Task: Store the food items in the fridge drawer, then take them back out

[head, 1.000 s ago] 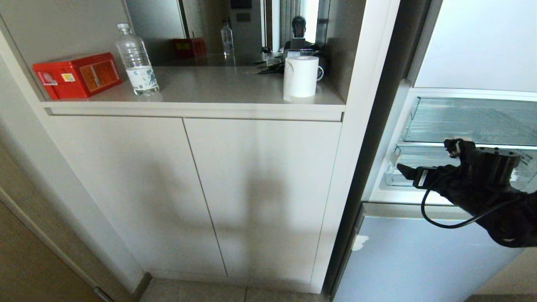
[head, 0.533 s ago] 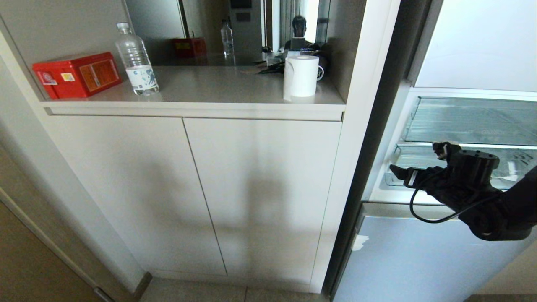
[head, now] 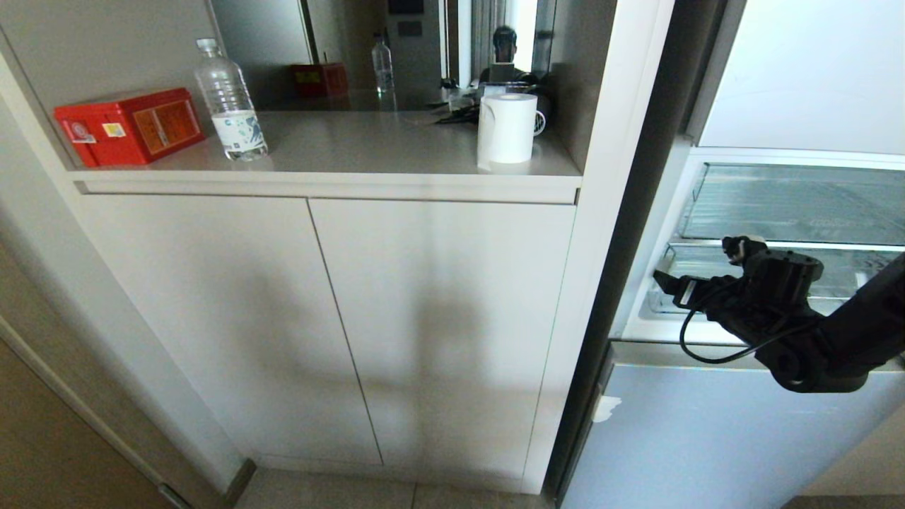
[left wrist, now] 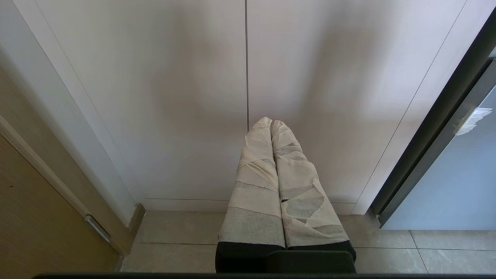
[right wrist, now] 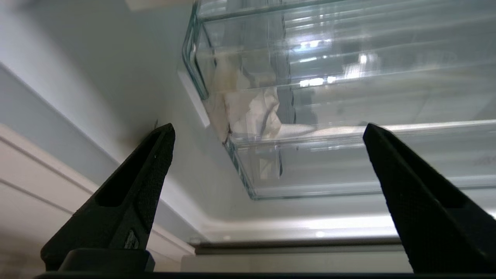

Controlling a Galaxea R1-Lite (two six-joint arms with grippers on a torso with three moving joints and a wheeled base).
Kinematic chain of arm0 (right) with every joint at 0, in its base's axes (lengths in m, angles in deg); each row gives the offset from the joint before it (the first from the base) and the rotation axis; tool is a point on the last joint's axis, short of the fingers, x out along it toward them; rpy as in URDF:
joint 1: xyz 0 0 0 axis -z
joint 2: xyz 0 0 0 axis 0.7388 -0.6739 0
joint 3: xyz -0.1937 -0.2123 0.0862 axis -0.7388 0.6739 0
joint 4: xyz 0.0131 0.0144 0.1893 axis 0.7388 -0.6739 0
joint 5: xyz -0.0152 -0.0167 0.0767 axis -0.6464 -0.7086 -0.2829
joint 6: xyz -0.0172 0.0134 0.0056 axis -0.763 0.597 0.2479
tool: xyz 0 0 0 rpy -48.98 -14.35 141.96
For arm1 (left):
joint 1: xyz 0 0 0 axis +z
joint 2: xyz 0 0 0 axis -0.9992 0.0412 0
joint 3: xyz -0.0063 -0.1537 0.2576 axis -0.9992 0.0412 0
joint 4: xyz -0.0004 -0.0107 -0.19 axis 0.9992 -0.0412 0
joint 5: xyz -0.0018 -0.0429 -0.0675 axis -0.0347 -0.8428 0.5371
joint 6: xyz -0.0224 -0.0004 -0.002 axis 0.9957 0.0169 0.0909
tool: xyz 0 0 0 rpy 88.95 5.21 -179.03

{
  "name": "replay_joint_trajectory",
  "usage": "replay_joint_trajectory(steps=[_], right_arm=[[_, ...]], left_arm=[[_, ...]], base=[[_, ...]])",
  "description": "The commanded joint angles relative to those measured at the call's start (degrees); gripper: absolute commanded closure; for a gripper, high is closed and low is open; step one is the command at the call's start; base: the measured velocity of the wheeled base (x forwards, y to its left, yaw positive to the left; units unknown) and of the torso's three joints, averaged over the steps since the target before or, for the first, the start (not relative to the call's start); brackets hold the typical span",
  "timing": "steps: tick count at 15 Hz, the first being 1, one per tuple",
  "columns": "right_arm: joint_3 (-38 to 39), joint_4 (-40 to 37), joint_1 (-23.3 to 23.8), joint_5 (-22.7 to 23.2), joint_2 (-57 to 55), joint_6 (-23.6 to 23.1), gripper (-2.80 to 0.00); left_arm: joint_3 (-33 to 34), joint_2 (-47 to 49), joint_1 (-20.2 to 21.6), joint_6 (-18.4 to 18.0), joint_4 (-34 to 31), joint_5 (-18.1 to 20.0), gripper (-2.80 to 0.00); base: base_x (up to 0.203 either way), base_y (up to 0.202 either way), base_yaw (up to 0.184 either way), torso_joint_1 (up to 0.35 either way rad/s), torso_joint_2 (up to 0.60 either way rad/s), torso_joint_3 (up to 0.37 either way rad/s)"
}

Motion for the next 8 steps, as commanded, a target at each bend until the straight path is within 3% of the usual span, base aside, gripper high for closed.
replay_joint_trajectory(steps=[1, 8], right_arm=[[-0.93, 0.42, -0.01, 0.07, -0.49, 0.25, -2.80], [-0.96, 0.42, 0.56, -0.01, -0.72, 0.35, -2.80]], left_arm=[[0.00, 0.08, 0.07, 0.00, 0.00, -0.09, 0.00], [0.00, 0.08, -0.01, 0.00, 0.00, -0.08, 0.00]], base=[[0.000, 0.000, 0.000, 0.000, 0.00, 0.000], [0.000, 0.000, 0.000, 0.000, 0.00, 0.000]])
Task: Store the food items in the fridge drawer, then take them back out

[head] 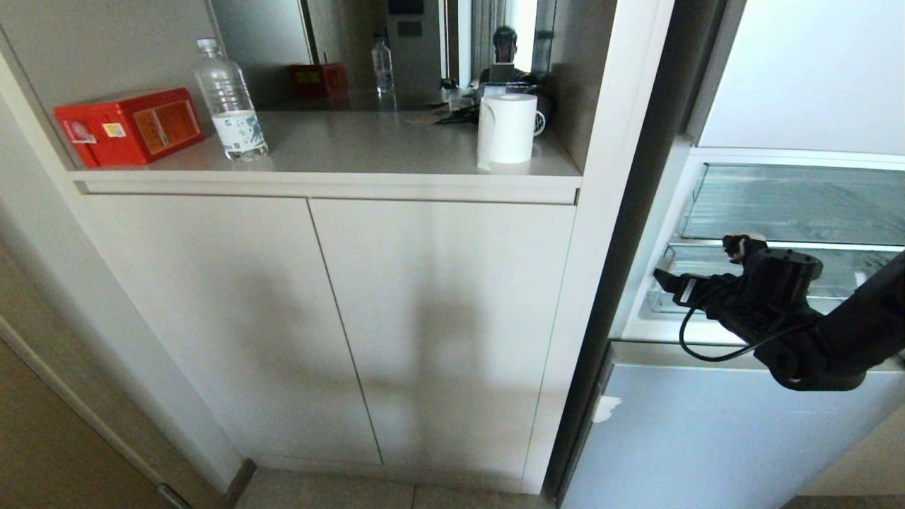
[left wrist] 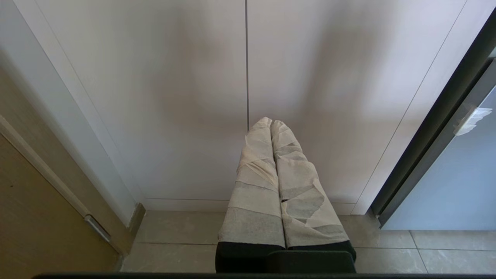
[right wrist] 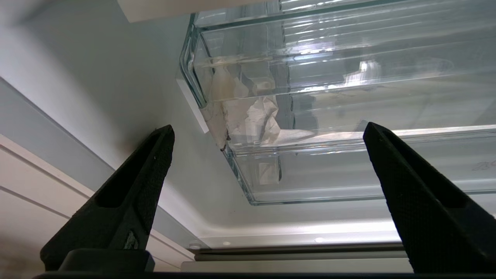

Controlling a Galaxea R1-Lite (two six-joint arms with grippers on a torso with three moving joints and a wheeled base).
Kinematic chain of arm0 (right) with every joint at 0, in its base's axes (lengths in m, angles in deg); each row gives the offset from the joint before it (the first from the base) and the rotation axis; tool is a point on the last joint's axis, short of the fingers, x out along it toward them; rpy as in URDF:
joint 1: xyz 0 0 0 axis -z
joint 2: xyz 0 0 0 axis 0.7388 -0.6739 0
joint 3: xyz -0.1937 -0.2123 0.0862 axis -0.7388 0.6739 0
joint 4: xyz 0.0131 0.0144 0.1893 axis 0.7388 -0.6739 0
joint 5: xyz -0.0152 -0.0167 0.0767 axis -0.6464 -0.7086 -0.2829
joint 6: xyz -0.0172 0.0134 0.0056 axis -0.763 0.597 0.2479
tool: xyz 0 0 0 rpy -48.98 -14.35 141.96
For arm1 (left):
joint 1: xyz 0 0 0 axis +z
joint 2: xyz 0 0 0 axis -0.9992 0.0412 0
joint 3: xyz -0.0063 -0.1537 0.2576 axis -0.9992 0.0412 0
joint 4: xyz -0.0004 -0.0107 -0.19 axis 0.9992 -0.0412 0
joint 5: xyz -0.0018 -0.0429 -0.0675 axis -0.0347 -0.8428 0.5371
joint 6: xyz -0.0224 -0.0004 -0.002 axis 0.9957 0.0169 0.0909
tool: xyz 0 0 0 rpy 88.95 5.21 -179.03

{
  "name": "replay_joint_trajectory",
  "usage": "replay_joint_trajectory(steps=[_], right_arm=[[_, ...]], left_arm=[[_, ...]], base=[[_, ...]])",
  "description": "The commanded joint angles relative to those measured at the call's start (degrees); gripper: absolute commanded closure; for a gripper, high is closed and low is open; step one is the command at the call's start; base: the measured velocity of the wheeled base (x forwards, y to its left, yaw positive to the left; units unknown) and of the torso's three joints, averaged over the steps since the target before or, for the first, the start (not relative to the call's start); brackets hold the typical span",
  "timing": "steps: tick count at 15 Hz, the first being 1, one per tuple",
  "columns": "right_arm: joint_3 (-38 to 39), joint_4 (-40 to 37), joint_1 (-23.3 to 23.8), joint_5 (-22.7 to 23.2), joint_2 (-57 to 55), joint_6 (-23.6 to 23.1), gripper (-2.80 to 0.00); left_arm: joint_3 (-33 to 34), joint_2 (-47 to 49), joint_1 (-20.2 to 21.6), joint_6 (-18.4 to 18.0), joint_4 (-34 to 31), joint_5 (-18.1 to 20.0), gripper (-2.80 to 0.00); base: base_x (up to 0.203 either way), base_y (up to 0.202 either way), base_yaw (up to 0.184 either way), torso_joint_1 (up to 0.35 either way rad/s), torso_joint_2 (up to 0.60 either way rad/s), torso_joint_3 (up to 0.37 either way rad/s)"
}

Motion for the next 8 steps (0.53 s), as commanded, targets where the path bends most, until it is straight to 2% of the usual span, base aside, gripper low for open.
replay_joint_trajectory(steps=[1, 3, 4, 8], right_arm=[[-0.47, 0.37, -0.36, 0.02, -0.57, 0.22, -2.80], [-0.73, 0.98, -1.22, -0.07, -0.83, 0.22, -2.80], [-0.73, 1.07, -1.53, -0.07, -0.83, 0.22, 0.00], [-0.91, 1.07, -4.39, -0.24, -0.90, 0.22, 0.00]], left_arm=[[0.00, 0.08, -0.04, 0.00, 0.01, 0.01, 0.00], [0.00, 0.08, 0.05, 0.00, 0.01, -0.08, 0.00], [0.00, 0.08, 0.05, 0.00, 0.01, 0.01, 0.00], [0.00, 0.08, -0.04, 0.00, 0.01, 0.01, 0.00]], base=[[0.000, 0.000, 0.000, 0.000, 0.00, 0.000], [0.000, 0.000, 0.000, 0.000, 0.00, 0.000], [0.000, 0.000, 0.000, 0.000, 0.00, 0.000], [0.000, 0.000, 0.000, 0.000, 0.00, 0.000]])
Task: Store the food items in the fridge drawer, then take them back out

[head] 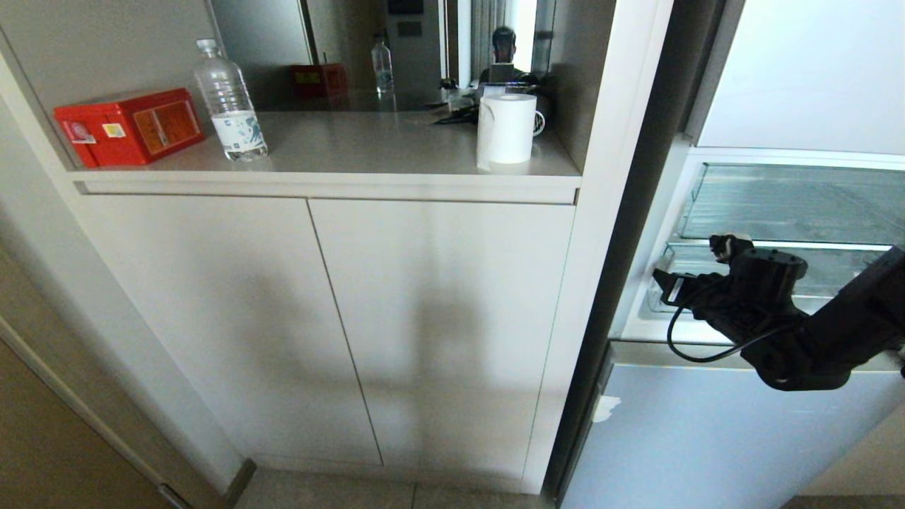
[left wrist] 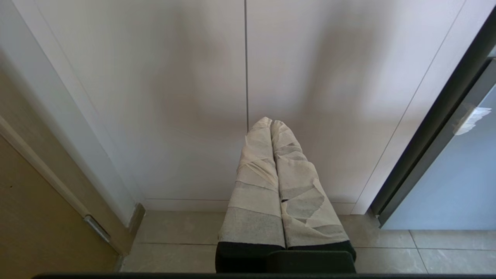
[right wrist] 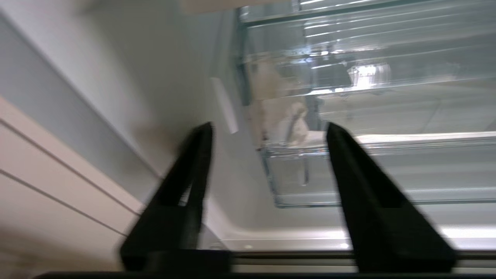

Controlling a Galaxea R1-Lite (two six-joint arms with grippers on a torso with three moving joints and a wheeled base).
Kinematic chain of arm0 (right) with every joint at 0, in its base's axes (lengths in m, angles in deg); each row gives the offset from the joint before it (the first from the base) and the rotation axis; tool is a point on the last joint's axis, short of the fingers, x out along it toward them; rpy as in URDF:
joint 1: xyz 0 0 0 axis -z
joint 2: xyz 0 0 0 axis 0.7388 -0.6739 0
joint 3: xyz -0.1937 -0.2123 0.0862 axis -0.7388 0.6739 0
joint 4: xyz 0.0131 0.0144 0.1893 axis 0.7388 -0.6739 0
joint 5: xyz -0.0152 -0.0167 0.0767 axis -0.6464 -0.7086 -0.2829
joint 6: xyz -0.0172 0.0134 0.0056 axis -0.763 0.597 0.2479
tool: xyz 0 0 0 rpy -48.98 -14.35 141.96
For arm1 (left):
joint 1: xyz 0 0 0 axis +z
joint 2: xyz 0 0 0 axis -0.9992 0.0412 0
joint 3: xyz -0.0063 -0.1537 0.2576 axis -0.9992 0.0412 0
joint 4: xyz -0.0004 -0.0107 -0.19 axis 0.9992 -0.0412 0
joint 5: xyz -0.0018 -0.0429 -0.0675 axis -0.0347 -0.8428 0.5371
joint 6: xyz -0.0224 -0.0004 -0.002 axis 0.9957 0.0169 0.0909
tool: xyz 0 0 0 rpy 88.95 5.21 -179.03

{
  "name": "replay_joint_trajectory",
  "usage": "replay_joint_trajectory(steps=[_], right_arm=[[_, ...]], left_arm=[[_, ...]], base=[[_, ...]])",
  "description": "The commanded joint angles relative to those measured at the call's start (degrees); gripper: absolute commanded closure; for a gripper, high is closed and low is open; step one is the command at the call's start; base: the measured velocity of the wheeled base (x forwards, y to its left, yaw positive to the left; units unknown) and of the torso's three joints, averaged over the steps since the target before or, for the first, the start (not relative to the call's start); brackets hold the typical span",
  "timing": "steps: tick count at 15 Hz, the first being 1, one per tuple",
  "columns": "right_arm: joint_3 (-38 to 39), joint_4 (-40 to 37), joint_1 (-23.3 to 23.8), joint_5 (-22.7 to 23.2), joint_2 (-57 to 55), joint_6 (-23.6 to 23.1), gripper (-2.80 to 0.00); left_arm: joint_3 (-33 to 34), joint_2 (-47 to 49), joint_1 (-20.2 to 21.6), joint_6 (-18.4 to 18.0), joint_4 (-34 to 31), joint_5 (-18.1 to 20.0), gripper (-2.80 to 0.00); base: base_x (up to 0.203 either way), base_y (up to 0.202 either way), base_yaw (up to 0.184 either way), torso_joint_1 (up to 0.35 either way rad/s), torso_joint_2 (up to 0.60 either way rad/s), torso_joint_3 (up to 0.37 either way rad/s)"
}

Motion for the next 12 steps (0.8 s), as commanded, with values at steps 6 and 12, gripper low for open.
replay_joint_trajectory(steps=[6, 12], right_arm=[[-1.02, 0.35, -2.55, -0.01, -0.46, 0.44, 0.00], [6.76, 3.47, -2.55, 0.18, 4.10, 0.74, 0.00]], left_arm=[[0.00, 0.08, -0.03, 0.00, 0.01, -0.03, 0.00], [0.00, 0.08, -0.03, 0.00, 0.01, -0.03, 0.00]], base=[[0.000, 0.000, 0.000, 0.000, 0.00, 0.000], [0.000, 0.000, 0.000, 0.000, 0.00, 0.000]])
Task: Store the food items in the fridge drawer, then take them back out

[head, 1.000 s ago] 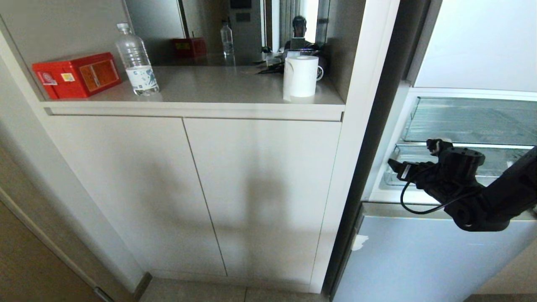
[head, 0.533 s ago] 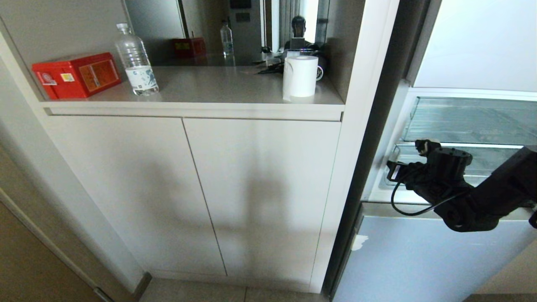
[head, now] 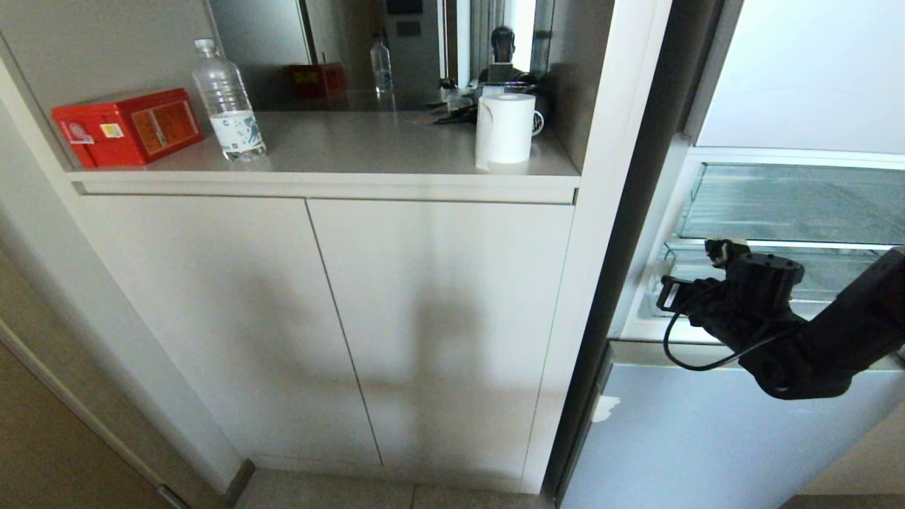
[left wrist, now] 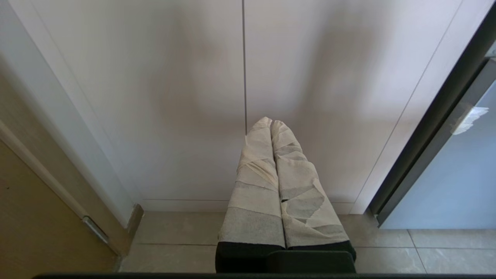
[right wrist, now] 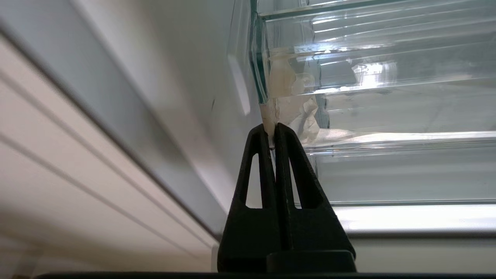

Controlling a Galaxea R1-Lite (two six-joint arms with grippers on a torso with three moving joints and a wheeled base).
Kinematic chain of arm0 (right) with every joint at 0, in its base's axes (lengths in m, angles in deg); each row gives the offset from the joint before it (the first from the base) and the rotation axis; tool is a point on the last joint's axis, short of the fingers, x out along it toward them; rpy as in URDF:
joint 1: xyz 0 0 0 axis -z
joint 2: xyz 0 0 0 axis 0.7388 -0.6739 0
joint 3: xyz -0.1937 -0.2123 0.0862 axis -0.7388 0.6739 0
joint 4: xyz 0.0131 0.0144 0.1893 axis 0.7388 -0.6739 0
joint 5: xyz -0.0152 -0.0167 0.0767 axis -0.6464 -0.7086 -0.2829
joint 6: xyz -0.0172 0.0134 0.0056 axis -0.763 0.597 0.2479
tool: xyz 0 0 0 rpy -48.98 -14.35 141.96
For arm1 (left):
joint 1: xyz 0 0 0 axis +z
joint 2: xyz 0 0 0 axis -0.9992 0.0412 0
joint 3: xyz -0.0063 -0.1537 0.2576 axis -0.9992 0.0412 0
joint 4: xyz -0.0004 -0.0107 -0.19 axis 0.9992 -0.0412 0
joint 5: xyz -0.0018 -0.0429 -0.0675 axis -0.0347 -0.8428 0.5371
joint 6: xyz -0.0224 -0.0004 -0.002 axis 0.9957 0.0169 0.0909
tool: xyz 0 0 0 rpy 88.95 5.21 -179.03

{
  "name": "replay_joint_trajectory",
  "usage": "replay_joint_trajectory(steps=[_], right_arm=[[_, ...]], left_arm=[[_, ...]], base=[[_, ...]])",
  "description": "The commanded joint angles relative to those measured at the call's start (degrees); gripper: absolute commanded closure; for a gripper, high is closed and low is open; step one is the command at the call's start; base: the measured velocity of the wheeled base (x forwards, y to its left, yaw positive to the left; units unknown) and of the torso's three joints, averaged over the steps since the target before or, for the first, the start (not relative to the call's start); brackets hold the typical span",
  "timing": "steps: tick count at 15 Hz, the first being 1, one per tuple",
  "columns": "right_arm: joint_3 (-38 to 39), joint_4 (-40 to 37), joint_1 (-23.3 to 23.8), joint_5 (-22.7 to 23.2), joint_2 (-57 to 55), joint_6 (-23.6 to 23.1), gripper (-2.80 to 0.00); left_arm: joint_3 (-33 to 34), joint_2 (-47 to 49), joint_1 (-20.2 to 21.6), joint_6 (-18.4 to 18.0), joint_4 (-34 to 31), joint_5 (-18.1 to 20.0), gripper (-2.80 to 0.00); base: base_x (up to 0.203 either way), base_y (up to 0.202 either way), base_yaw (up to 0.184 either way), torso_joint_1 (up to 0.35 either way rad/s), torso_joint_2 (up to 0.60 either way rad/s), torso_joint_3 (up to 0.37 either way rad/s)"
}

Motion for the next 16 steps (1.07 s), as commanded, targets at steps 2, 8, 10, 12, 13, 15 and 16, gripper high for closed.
replay_joint_trajectory(steps=[2, 8, 10, 12, 13, 15, 16], right_arm=[[7.10, 4.26, -0.03, 0.27, 5.44, -0.06, 0.00], [20.26, 4.72, -0.03, 0.51, 17.28, 0.20, 0.00], [24.31, 4.72, -0.07, 0.60, 20.91, 0.25, 0.00], [28.03, 4.70, -0.11, 0.57, 24.11, 0.32, -2.80], [29.81, 4.71, -0.14, 0.55, 25.33, 0.29, -2.80], [33.63, 4.64, -0.33, 0.46, 27.84, 0.26, -2.80], [34.81, 4.61, -0.30, 0.35, 29.35, 0.26, -2.80]], left_arm=[[0.00, 0.08, -0.04, 0.00, -0.02, 0.01, 0.00], [0.00, 0.08, -0.03, 0.00, -0.02, -0.07, 0.00], [0.00, 0.08, -0.01, 0.00, -0.02, 0.01, 0.00], [0.00, 0.08, -0.03, 0.00, -0.02, 0.00, 0.00], [0.00, 0.08, 0.02, 0.00, -0.02, -0.04, 0.00], [0.00, 0.08, 0.00, 0.00, -0.02, 0.01, 0.00], [0.00, 0.08, 0.03, 0.00, -0.02, 0.01, 0.00]], base=[[0.000, 0.000, 0.000, 0.000, 0.00, 0.000], [0.000, 0.000, 0.000, 0.000, 0.00, 0.000], [0.000, 0.000, 0.000, 0.000, 0.00, 0.000], [0.000, 0.000, 0.000, 0.000, 0.00, 0.000], [0.000, 0.000, 0.000, 0.000, 0.00, 0.000], [0.000, 0.000, 0.000, 0.000, 0.00, 0.000], [0.000, 0.000, 0.000, 0.000, 0.00, 0.000]])
